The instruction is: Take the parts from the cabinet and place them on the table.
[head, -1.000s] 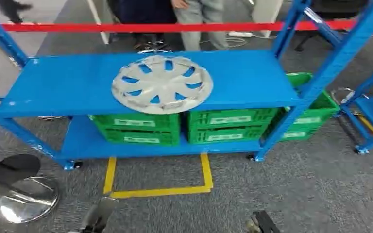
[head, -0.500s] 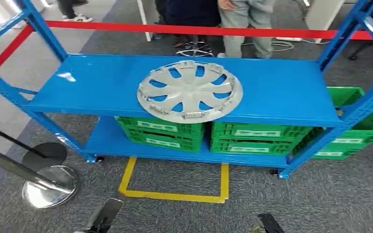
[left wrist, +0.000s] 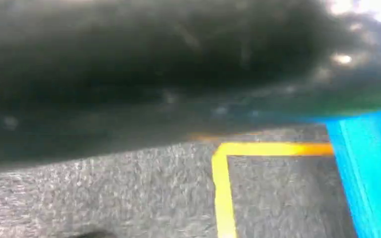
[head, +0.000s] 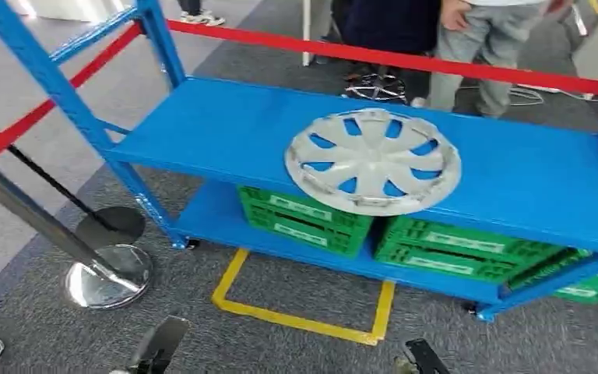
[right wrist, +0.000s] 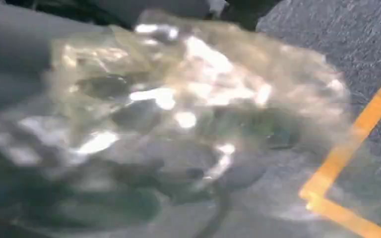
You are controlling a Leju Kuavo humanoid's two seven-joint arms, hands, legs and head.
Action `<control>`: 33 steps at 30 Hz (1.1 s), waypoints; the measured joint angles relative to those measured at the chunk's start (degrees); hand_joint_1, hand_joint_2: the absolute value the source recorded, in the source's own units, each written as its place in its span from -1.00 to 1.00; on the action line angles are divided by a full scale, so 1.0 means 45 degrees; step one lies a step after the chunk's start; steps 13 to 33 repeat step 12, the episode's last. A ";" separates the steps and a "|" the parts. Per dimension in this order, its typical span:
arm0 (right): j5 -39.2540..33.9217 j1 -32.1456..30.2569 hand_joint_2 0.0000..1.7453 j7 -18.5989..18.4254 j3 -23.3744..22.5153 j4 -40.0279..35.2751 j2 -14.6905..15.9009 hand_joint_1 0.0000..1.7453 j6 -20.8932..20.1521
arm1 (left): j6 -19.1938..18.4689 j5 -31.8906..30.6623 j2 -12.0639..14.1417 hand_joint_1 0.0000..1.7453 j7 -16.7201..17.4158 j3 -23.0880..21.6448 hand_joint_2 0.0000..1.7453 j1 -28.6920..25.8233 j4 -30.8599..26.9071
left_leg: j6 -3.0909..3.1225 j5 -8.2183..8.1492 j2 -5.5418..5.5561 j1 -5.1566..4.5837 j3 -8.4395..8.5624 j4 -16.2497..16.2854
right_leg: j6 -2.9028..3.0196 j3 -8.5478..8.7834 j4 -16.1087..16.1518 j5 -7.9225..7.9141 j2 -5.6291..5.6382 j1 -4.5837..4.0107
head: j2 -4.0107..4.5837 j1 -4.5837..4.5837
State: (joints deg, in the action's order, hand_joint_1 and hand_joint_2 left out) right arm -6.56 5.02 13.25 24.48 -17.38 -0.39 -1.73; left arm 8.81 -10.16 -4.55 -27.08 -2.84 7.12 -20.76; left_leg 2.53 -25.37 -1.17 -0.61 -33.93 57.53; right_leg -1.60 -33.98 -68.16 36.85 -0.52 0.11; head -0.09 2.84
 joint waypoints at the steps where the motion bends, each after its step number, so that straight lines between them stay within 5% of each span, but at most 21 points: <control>1: -0.0005 -0.0045 -1.00 -0.0005 0.0005 0.0000 0.0000 -1.00 0.0010 | -0.0005 0.0000 -0.0010 -1.00 0.0000 -0.0005 -1.00 0.0000 0.0000 | 0.0029 -0.0030 0.0102 -0.0002 0.0009 0.0001 | -0.0049 -0.0609 -0.1011 0.0337 0.0080 0.0030 | 0.0000 0.0005; 3: -0.0004 -0.0115 -1.00 -0.0010 0.0005 0.0000 0.0005 -1.00 0.0024 | -0.0010 0.0005 -0.0015 -1.00 0.0005 -0.0010 -1.00 -0.0048 0.0005 | 0.0009 -0.0084 0.0280 0.0009 0.0061 0.0011 | -0.0140 -0.1244 -0.1614 0.0108 0.0091 0.0059 | 0.0000 -0.0005; 4: -0.0005 -0.0113 -1.00 -0.0010 0.0005 0.0000 0.0005 -1.00 0.0029 | -0.0010 0.0005 -0.0015 -1.00 0.0010 -0.0010 -1.00 -0.0063 0.0005 | -0.0031 -0.0125 0.0343 0.0026 0.0111 0.0023 | -0.0179 -0.1140 -0.1076 -0.0448 0.0091 0.0095 | 0.0000 0.0000; 6: -0.0010 -0.0083 -1.00 -0.0005 0.0005 0.0000 0.0029 -1.00 0.0034 | -0.0010 0.0005 -0.0024 -1.00 0.0010 -0.0015 -1.00 -0.0050 0.0005 | -0.0168 -0.0273 0.0445 0.0085 0.0260 0.0095 | -0.0241 -0.0230 0.1226 -0.1930 0.0091 0.0187 | 0.0000 -0.0005; 7: -0.0005 -0.0074 -1.00 -0.0010 0.0005 0.0000 0.0029 -1.00 0.0039 | -0.0029 0.0005 -0.0005 -1.00 0.0019 -0.0015 -1.00 -0.0041 0.0005 | -0.0269 -0.0351 0.0470 0.0061 0.0273 0.0147 | -0.0279 0.0045 0.1741 -0.1883 0.0160 0.0204 | 0.0000 -0.0019; 9: -0.0024 -0.0040 -1.00 -0.0067 0.0005 0.0000 0.0024 -1.00 0.0111 | -0.0034 0.0077 0.0000 -1.00 0.0077 -0.0019 -1.00 -0.0027 0.0005 | -0.0387 -0.0371 0.0501 -0.0003 0.0180 0.0252 | -0.0018 0.0205 0.2015 -0.1830 0.0231 0.0178 | 0.0000 -0.0024; 12: -0.0039 -0.0064 -1.00 -0.0267 0.0005 0.0000 0.0010 -1.00 0.0287 | -0.0034 0.0141 0.0024 -1.00 0.0189 -0.0029 -1.00 -0.0052 0.0010 | -0.0217 -0.0353 0.0505 -0.0009 0.0218 0.0222 | -0.0008 0.0215 0.2026 -0.1850 0.0233 0.0171 | 0.0000 0.0034; 33: -0.0039 -0.0064 -1.00 -0.0267 0.0005 0.0000 0.0010 -1.00 0.0287 | -0.0034 0.0141 0.0024 -1.00 0.0189 -0.0029 -1.00 -0.0052 0.0010 | -0.0217 -0.0353 0.0505 -0.0009 0.0218 0.0222 | -0.0008 0.0215 0.2026 -0.1850 0.0233 0.0171 | 0.0000 0.0034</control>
